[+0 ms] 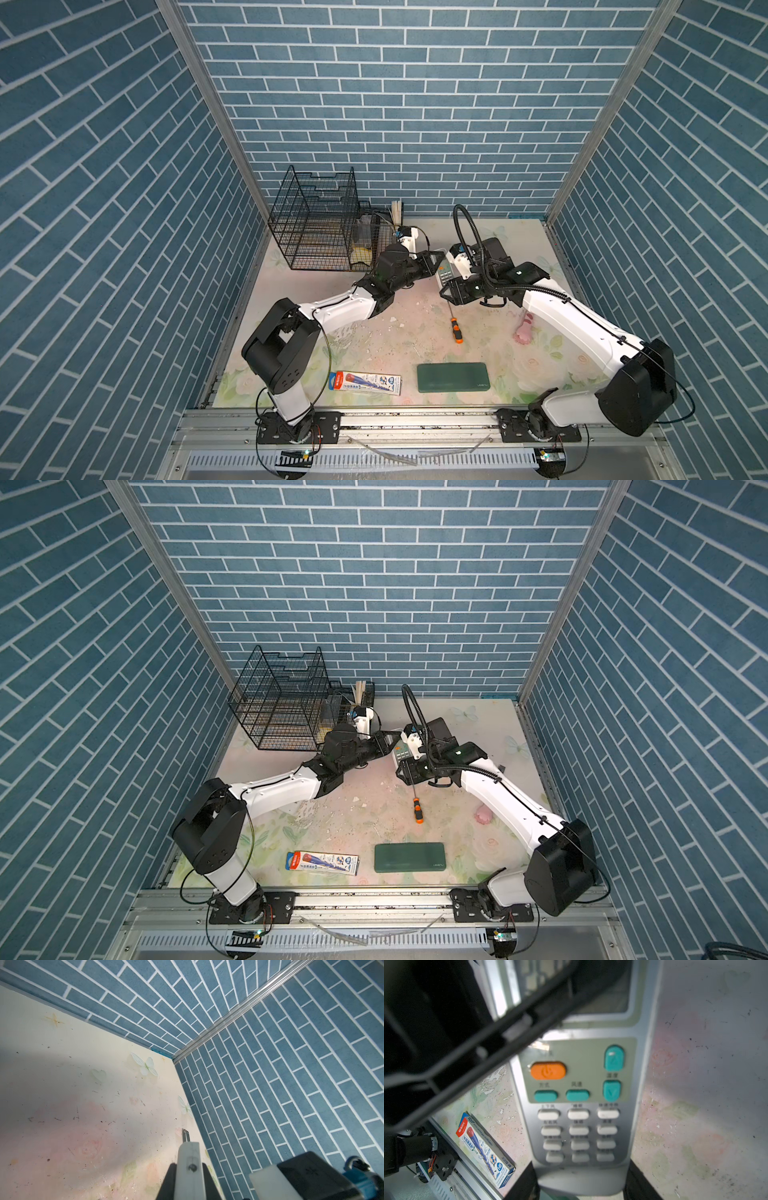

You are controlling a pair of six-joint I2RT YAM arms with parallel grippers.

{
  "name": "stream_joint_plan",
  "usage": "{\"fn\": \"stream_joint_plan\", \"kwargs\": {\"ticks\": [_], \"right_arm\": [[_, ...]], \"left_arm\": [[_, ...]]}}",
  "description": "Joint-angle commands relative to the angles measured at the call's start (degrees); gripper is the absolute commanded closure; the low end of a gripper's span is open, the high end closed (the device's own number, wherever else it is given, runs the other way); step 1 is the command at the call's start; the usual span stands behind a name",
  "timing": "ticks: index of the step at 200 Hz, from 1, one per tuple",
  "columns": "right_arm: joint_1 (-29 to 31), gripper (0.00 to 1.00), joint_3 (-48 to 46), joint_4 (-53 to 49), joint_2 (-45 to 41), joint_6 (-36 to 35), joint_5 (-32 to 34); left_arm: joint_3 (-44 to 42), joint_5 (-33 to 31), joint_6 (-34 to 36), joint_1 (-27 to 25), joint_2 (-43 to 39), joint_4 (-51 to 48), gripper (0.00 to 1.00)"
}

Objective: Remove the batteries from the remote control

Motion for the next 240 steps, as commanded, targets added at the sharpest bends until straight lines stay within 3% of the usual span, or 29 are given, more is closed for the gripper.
{"fn": "stream_joint_plan", "kwargs": {"ticks": [1, 30, 49, 73, 141, 207, 240], "right_arm": [[0.4, 0.31, -0.1, 3.3, -3.3, 2.4, -2.3], [-1.8, 0.28, -2.1, 7.0, -5.4, 5.0, -5.8], [-4.9, 0.34, -4.2, 10.6, -6.6, 6.3, -10.8], [-11.0, 0.47, -8.6, 18.3, -6.8, 8.8, -21.8], [-17.0, 0.47, -9.5, 27.6, -3.2, 7.9, -37.2], [-17.3, 0.51, -8.8, 28.3, 0.0, 6.6, -40.0], [-17.5, 0.54, -9.2, 29.8, 0.1, 7.1, -41.8]], "left_arm": [[-1.6, 0.5, 1.3, 1.9, 0.9, 2.7, 1.0], [-2.0, 4.5, 0.8, 4.1, 1.2, 8.0, 1.0], [-1.7, 6.7, 1.2, 5.0, 1.1, 9.8, 1.0], [-1.7, 10.4, 0.3, 5.9, 1.8, 14.9, 1.0], [0.0, 19.2, -3.6, 6.1, 5.5, 27.5, 1.0], [2.2, 19.2, -10.3, 6.1, 9.9, 40.5, 1.0], [2.8, 18.7, -10.5, 6.0, 10.7, 41.3, 1.0]]}}
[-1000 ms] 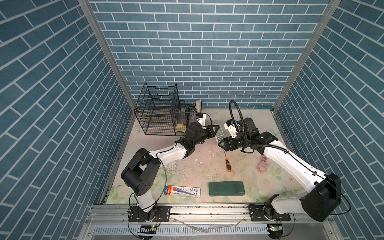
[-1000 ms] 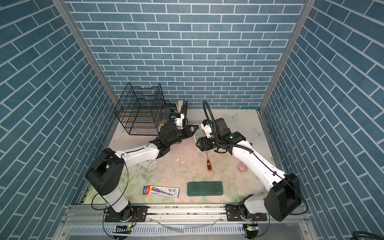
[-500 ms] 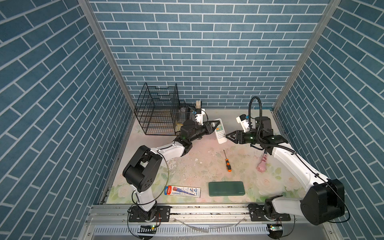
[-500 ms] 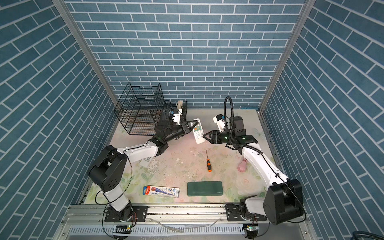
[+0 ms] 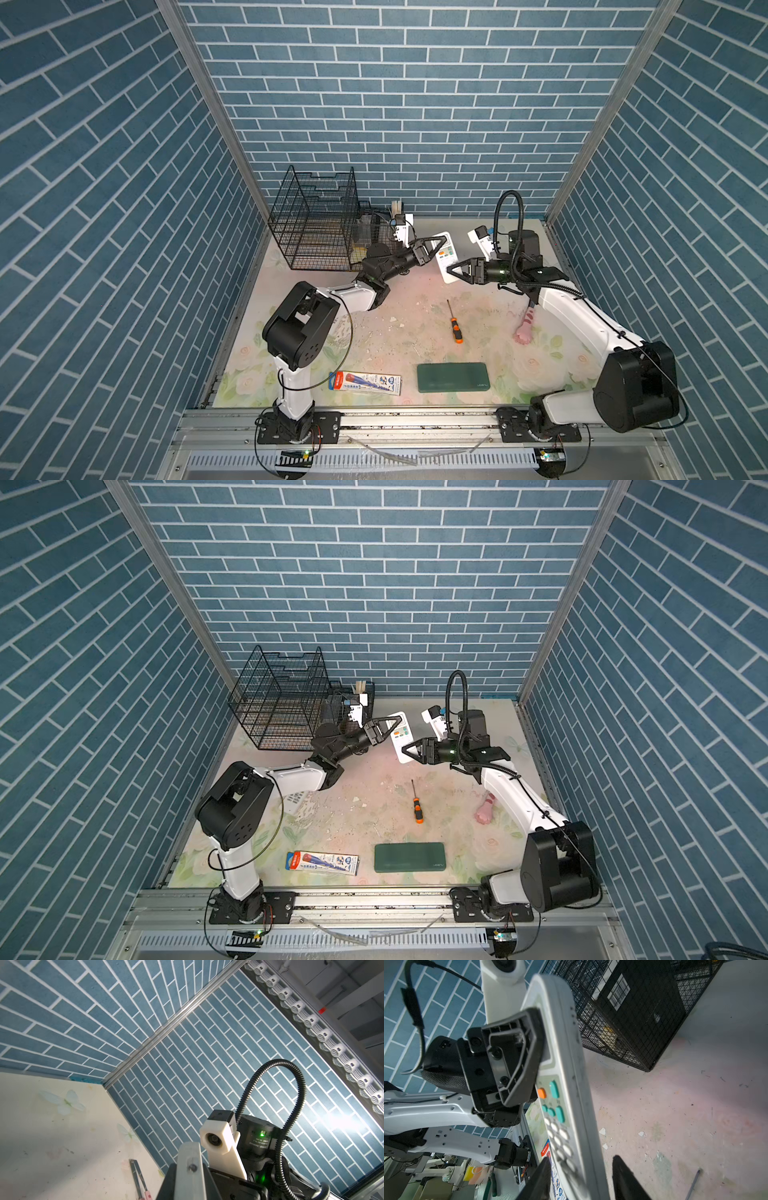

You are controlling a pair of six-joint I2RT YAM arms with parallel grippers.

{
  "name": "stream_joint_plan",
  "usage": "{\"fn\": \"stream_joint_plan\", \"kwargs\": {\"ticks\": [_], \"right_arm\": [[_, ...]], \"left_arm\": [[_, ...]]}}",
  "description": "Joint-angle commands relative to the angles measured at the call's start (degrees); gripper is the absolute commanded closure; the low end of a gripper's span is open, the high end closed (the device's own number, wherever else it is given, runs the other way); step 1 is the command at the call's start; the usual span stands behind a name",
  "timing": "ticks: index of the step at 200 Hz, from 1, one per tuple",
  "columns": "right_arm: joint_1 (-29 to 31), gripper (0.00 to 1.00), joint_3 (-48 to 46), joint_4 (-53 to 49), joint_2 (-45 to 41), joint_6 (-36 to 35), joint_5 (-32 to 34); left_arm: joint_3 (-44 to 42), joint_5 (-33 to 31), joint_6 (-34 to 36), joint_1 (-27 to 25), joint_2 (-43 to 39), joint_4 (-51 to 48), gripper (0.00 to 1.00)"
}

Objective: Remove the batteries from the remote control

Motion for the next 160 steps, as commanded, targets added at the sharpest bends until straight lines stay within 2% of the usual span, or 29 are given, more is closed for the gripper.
{"fn": "stream_joint_plan", "kwargs": {"ticks": [1, 69, 116, 145, 160], "right_arm": [[-0.2, 0.54, -0.6, 3.1, 0.3, -0.1, -3.5], [-0.2, 0.66, -1.3, 13.1, 2.1, 7.0, -9.0], [-0.1, 0.71, -0.9, 14.5, 2.7, 8.6, -10.1], [0.0, 0.82, -0.6, 14.7, 2.7, 8.9, -9.8], [0.0, 0.87, -0.6, 14.5, 2.5, 8.7, -9.3]], "left_arm": [[1.6, 0.4, -1.4, 0.1, 0.2, 5.2, 1.0], [2.9, -0.4, -1.4, 0.0, 1.9, 7.1, 1.0], [3.6, -0.8, -1.4, -0.1, 2.8, 7.8, 1.0], [3.5, -0.8, -3.0, -0.1, 3.0, 8.0, 1.0], [3.4, -0.8, -3.0, -0.1, 2.8, 7.7, 0.94]]}}
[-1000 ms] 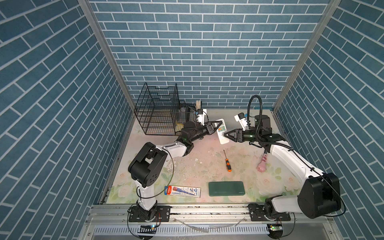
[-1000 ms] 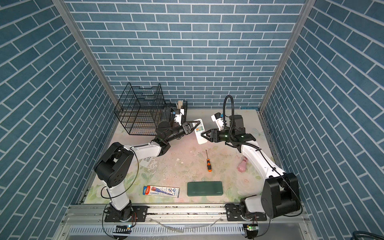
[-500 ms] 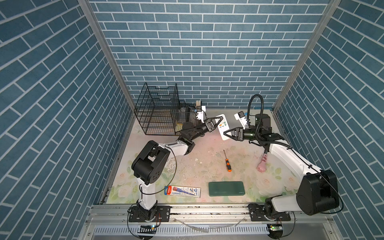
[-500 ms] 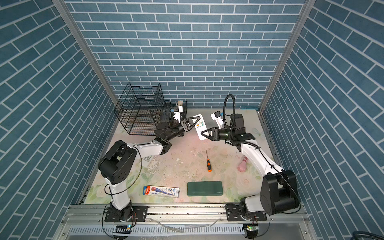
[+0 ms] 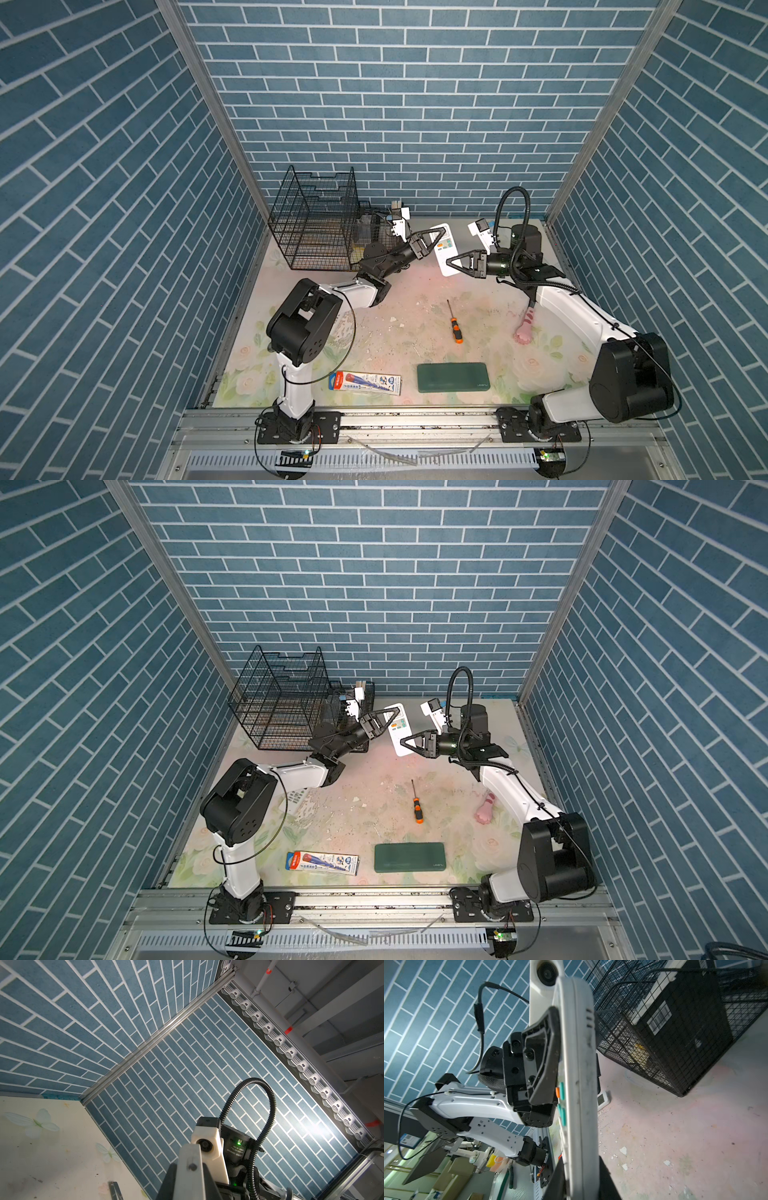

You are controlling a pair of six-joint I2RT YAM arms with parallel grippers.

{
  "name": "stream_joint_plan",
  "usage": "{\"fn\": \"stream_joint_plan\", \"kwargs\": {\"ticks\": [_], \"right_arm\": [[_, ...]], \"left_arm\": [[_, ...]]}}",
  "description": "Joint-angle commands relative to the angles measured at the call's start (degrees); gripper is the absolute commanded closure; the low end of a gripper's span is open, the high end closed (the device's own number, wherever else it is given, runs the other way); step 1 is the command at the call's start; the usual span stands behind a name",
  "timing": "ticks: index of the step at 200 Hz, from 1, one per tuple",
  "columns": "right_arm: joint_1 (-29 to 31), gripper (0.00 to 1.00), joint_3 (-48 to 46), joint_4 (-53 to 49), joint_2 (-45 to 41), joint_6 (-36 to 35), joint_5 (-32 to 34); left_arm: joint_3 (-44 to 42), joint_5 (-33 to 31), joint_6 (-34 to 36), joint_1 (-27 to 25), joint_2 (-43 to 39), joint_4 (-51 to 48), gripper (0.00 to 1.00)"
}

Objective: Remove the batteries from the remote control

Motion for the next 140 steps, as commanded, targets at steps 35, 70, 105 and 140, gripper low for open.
{"fn": "stream_joint_plan", "kwargs": {"ticks": [35, 70, 105, 140], "right_arm": [[0.7, 1.0, -0.3, 0.3, -0.9, 1.8, 2.3], [0.7, 1.0, 0.9, -4.7, -1.7, -1.0, 4.2], [0.7, 1.0, 1.9, -10.8, -2.9, -4.5, 7.3], [1.0, 1.0, 3.6, -21.0, -4.3, -11.0, 16.1]], "left_arm": [[0.6, -0.7, 3.3, -0.3, -0.3, -1.8, 0.79], [-1.2, -1.5, 6.1, 0.7, -3.4, -6.8, 0.62], [-2.6, -2.2, 9.2, 1.9, -7.4, -15.2, 0.56], [-4.7, -4.6, 10.8, 3.3, -12.8, -27.6, 0.53]]}}
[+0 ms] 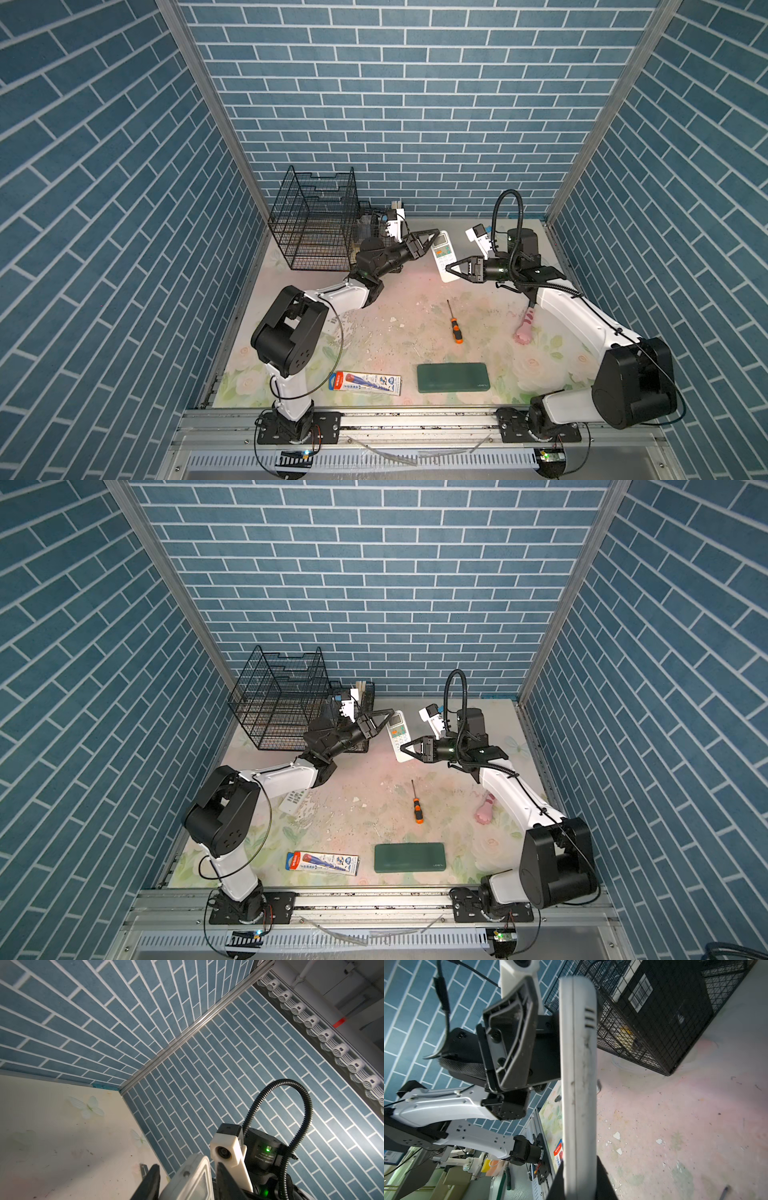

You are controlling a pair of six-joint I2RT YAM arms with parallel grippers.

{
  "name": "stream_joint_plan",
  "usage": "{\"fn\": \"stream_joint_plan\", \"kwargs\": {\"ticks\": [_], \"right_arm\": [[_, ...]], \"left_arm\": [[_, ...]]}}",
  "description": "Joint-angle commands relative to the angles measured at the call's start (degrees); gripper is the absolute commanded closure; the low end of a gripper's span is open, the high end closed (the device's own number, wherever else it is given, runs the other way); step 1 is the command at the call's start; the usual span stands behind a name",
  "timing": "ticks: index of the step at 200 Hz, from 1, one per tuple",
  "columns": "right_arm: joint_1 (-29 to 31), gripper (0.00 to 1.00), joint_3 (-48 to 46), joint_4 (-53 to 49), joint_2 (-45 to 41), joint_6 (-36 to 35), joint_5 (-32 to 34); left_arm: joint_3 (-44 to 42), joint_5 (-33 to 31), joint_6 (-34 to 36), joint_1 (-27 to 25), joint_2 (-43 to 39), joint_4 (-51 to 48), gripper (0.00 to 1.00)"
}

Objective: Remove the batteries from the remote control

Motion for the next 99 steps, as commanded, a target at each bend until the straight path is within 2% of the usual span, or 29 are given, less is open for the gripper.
{"fn": "stream_joint_plan", "kwargs": {"ticks": [1, 17, 37, 72, 99], "right_arm": [[0.2, 1.0, 3.3, -9.5, -2.0, -6.7, 8.5], [2.1, 1.0, 4.0, -13.9, -2.2, -10.5, 17.5], [8.4, 1.0, 5.0, -18.4, -1.3, -15.6, 31.7], [16.4, 1.0, 3.1, -15.7, -0.5, -19.0, 49.6], [21.0, 1.0, 1.3, -12.0, -1.2, -21.9, 59.9]], "left_arm": [[-1.2, -1.8, 3.3, 1.1, -4.7, -10.3, 0.53], [-0.4, -3.3, 4.4, 1.4, -8.0, -21.8, 0.52], [4.4, -4.9, 6.5, 1.5, -10.9, -40.4, 0.52], [18.6, -6.0, 10.5, 2.2, -10.1, -74.7, 0.51], [26.2, -3.1, 10.0, 3.3, -7.7, -87.2, 0.49]]}}
